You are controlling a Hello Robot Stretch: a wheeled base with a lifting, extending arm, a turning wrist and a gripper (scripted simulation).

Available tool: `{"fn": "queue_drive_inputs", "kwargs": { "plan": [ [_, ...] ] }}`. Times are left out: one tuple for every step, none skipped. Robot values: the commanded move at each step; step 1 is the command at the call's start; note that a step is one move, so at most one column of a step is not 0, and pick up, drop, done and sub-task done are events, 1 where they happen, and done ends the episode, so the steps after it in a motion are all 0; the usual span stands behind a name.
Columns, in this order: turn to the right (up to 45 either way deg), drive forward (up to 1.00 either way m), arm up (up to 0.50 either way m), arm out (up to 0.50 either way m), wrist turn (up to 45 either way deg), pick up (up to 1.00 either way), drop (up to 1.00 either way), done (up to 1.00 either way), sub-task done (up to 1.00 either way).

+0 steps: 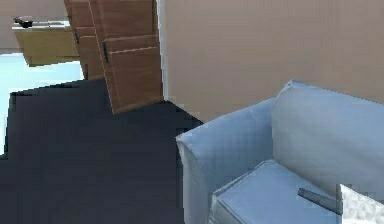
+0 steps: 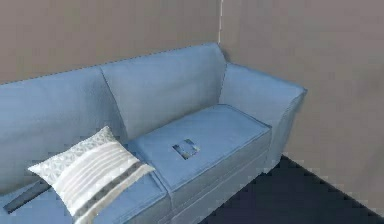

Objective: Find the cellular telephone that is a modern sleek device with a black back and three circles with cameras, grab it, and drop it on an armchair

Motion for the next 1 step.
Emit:
{"fn": "queue_drive_inputs", "kwargs": {
  "plan": [
    [45.0, 0.00, 0.00, 0.00, 0.0, 0.00, 0.00, 0.00, 0.00]
  ]
}}
